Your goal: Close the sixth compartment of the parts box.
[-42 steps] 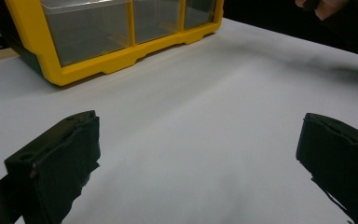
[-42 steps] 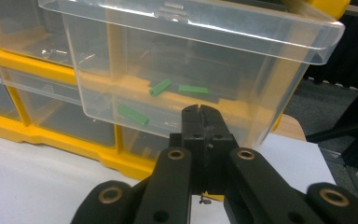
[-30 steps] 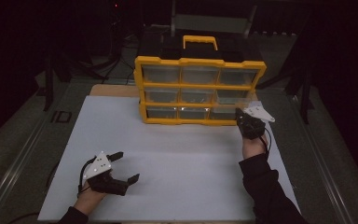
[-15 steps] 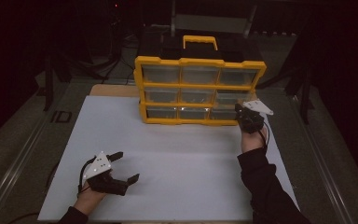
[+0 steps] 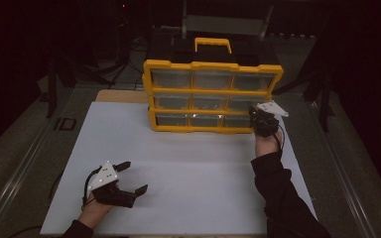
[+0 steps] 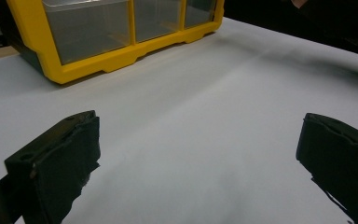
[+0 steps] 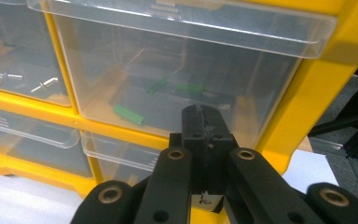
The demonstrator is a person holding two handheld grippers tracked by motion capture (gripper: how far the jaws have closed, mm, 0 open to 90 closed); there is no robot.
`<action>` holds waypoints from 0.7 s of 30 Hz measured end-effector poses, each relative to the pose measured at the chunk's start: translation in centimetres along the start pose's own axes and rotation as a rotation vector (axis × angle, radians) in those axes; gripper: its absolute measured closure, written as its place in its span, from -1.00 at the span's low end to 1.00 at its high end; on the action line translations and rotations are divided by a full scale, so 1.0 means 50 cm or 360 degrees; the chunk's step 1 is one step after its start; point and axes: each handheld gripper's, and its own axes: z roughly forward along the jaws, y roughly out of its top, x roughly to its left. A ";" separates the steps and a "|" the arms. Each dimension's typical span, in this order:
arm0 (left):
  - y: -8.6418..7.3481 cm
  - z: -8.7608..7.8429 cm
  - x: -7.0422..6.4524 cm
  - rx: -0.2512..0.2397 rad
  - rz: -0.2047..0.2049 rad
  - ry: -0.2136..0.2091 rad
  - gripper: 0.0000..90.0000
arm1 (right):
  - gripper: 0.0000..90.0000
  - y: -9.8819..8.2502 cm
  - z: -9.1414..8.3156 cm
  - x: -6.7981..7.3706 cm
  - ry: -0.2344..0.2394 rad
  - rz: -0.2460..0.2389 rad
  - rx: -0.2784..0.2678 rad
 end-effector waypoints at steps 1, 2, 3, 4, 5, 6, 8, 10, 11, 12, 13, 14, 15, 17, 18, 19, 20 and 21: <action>0.000 -0.001 0.000 -0.0001 -0.0003 0.0002 -1.00 | 1.00 0.000 0.002 -0.001 0.0001 0.0005 0.0005; 0.000 -0.001 0.000 -0.0002 -0.0003 0.0003 -1.00 | 1.00 0.000 0.004 -0.001 0.0002 0.0008 0.0005; -0.001 -0.001 0.000 -0.0001 -0.0003 0.0004 -1.00 | 1.00 0.001 0.005 -0.001 0.0000 0.0010 0.0005; -0.001 -0.002 0.000 -0.0001 -0.0004 0.0005 -1.00 | 1.00 0.001 0.006 -0.001 -0.0003 0.0004 0.0007; -0.001 -0.002 0.000 0.0000 -0.0004 0.0005 -1.00 | 1.00 0.001 0.006 -0.001 -0.0005 0.0004 0.0007; -0.001 -0.002 -0.001 -0.0001 -0.0005 0.0005 -1.00 | 1.00 0.001 0.007 -0.001 -0.0006 0.0002 0.0006; -0.001 -0.002 -0.001 -0.0002 -0.0008 0.0008 -1.00 | 1.00 0.001 0.007 -0.001 -0.0003 0.0003 0.0007; -0.001 -0.002 -0.001 -0.0005 -0.0013 0.0006 -1.00 | 1.00 0.001 0.008 0.000 -0.0009 -0.0001 0.0008; -0.001 -0.002 0.000 -0.0003 -0.0011 0.0006 -1.00 | 1.00 0.001 0.008 0.000 -0.0011 0.0002 0.0006; -0.001 -0.001 0.000 -0.0002 -0.0012 0.0005 -1.00 | 1.00 0.001 0.008 0.000 -0.0011 0.0009 0.0006; -0.001 -0.001 0.000 -0.0002 -0.0014 0.0001 -1.00 | 1.00 0.001 0.009 0.001 -0.0015 0.0008 0.0004; -0.002 -0.001 0.000 0.0001 -0.0019 0.0002 -1.00 | 1.00 0.001 0.009 0.001 -0.0016 0.0002 0.0004; -0.002 -0.001 0.000 -0.0001 -0.0019 0.0001 -1.00 | 1.00 0.001 0.009 0.000 -0.0016 0.0001 0.0003; -0.002 -0.001 0.001 -0.0003 -0.0016 0.0000 -1.00 | 1.00 0.001 0.010 0.001 -0.0018 -0.0002 0.0007; -0.002 -0.002 0.000 -0.0003 -0.0013 0.0005 -1.00 | 1.00 0.001 0.009 0.001 -0.0019 -0.0003 0.0007; -0.002 -0.002 0.000 -0.0005 -0.0014 0.0004 -1.00 | 1.00 0.001 0.009 0.001 -0.0019 -0.0004 0.0007; -0.002 -0.002 0.000 -0.0005 -0.0015 0.0003 -1.00 | 1.00 0.001 0.009 0.001 -0.0018 -0.0004 0.0008; -0.002 -0.002 0.000 -0.0001 -0.0013 0.0006 -1.00 | 1.00 0.002 0.009 0.001 -0.0018 -0.0006 0.0010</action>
